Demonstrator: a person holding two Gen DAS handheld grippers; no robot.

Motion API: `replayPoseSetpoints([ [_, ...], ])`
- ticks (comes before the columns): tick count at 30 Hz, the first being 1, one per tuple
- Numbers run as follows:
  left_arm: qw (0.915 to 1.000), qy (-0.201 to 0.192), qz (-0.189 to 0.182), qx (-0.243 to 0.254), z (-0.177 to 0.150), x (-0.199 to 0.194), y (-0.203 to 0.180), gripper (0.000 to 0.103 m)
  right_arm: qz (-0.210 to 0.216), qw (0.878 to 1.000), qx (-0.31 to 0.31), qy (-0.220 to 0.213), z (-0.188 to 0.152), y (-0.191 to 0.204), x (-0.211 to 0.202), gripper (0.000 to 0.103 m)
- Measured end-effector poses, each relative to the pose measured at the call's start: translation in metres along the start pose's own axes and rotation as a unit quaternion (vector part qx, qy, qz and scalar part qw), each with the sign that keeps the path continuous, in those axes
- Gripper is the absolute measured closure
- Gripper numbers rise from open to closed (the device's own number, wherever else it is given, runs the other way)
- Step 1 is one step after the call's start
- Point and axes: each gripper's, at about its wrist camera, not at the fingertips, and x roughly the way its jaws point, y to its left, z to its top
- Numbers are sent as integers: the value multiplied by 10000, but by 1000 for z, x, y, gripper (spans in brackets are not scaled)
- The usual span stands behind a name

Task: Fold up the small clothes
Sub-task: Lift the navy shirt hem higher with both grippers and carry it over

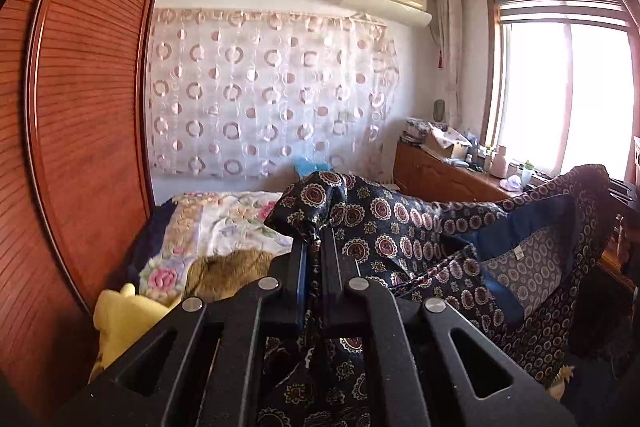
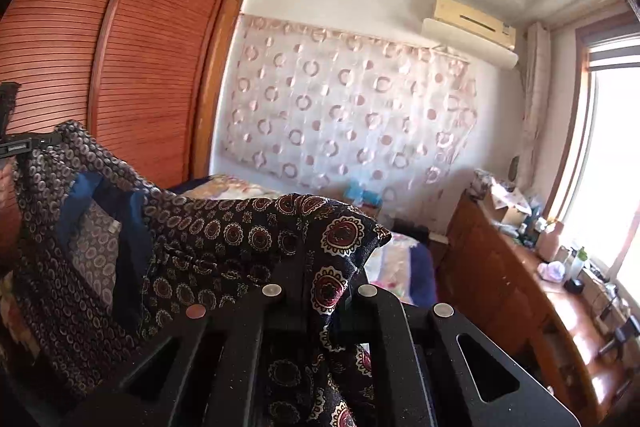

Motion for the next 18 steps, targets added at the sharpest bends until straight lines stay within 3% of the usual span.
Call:
replayPoseSetpoints([
  [4, 9993, 228, 310, 14, -1, 50, 8, 97, -181, 9992, 63, 344, 3, 1, 51, 96],
  [9, 9910, 1127, 717, 122, -54, 134, 29, 93, -73, 9942, 279, 1032, -27, 39, 136, 91],
  [10, 9893, 1316, 631, 87, -64, 145, 30, 90, -9, 9914, 301, 1271, -39, 46, 152, 81],
  [13, 9820, 1773, 578, -289, -97, 162, 44, 84, 107, 9823, 297, 1844, -69, 68, 182, 70],
  [15, 9806, 1850, 574, -311, -111, 163, 48, 71, 238, 9792, 299, 1991, -83, 80, 190, 65],
  [16, 9801, 1875, 573, -324, -114, 162, 48, 60, 318, 9779, 305, 2045, -87, 86, 193, 64],
  [18, 9801, 1897, 453, -368, -117, 157, 46, 57, 472, 9754, 313, 2129, -92, 88, 199, 63],
])
